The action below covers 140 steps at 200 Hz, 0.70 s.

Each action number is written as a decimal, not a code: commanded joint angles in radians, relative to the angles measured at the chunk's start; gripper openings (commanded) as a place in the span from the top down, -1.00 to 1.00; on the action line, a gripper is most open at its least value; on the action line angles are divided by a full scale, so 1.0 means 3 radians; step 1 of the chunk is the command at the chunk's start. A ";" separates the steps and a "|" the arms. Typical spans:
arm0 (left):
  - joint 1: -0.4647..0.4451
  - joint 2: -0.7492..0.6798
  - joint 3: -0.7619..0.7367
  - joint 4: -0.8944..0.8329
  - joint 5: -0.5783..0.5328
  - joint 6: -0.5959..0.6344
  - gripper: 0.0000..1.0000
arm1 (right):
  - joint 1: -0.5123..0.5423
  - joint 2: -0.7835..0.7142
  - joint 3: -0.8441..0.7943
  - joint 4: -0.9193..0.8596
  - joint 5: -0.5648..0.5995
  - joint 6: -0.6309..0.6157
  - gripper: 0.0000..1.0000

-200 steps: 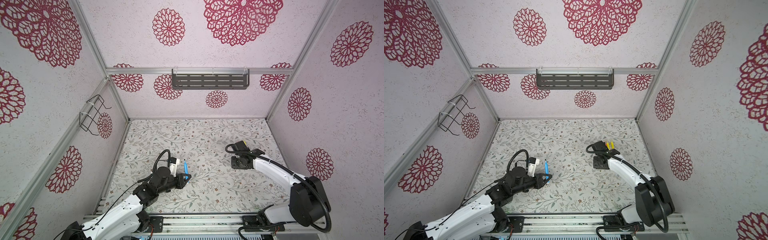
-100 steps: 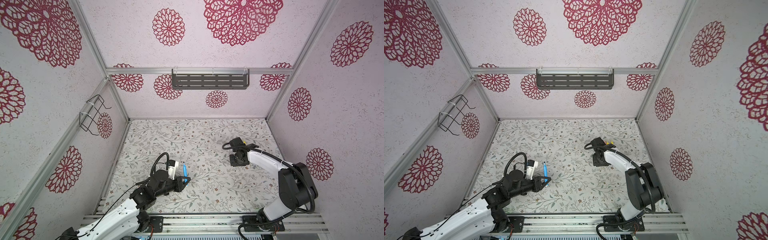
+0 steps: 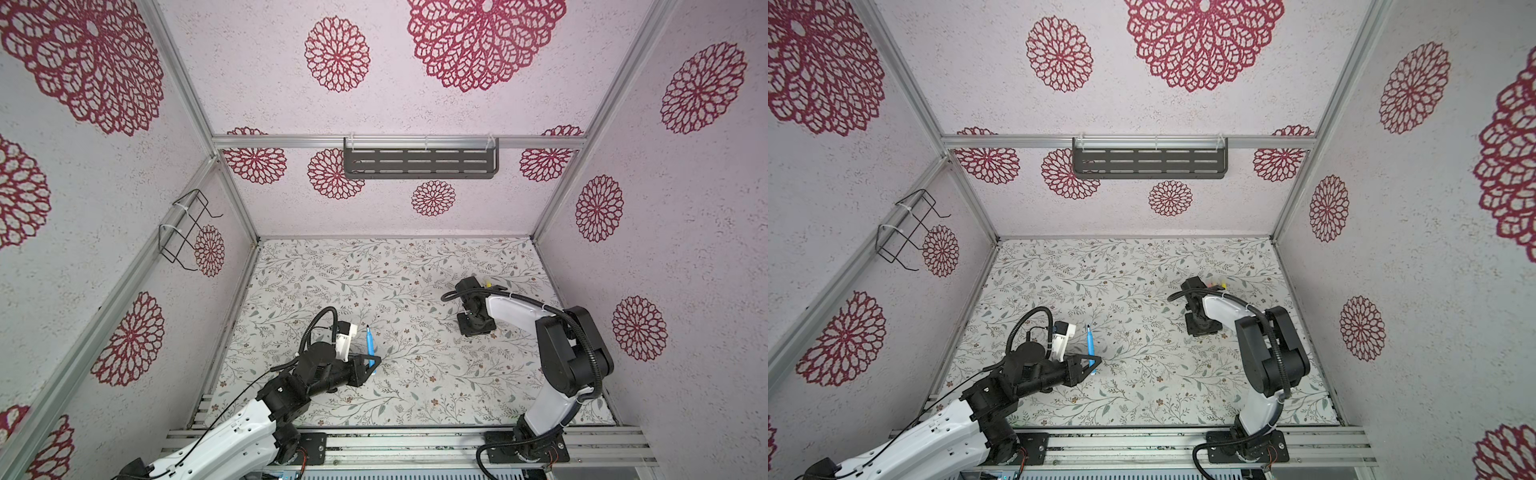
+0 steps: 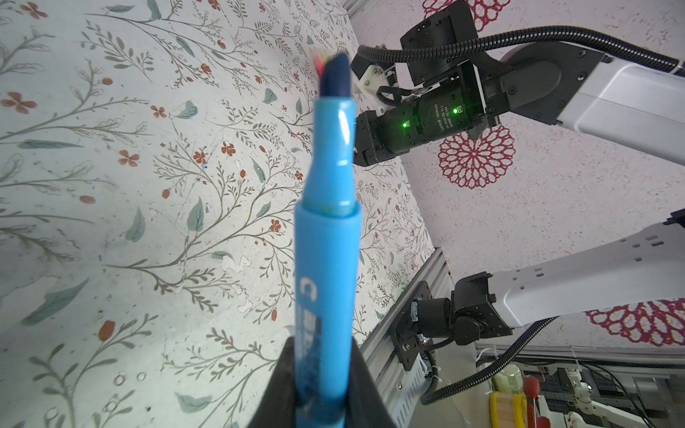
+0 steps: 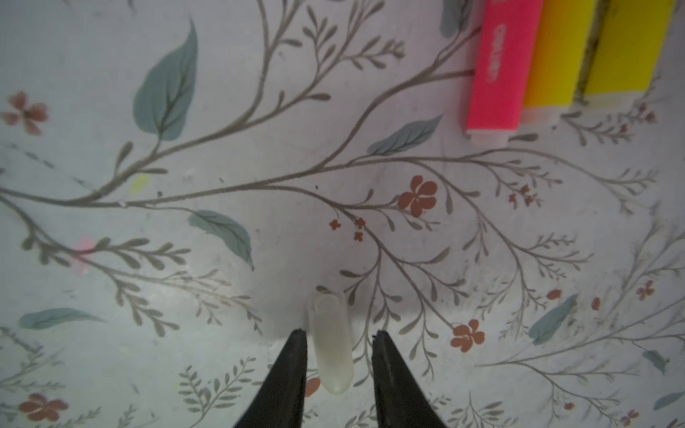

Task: Insert the pens into the pen caps
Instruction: 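Lower the right gripper and close it on the clear pen cap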

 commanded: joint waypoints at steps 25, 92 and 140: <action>-0.0040 -0.0007 0.0023 -0.0064 -0.0066 0.0003 1.00 | -0.0023 0.0035 0.0001 0.0095 -0.0159 -0.0020 0.51; -0.0040 0.0161 0.0148 -0.0052 -0.0042 0.0060 1.00 | -0.0020 0.0059 -0.0140 0.0172 -0.0233 0.0005 0.60; -0.0043 0.0220 0.0227 -0.0052 -0.0031 0.0076 1.00 | -0.0022 0.0100 -0.0157 0.0192 -0.0324 0.0004 0.65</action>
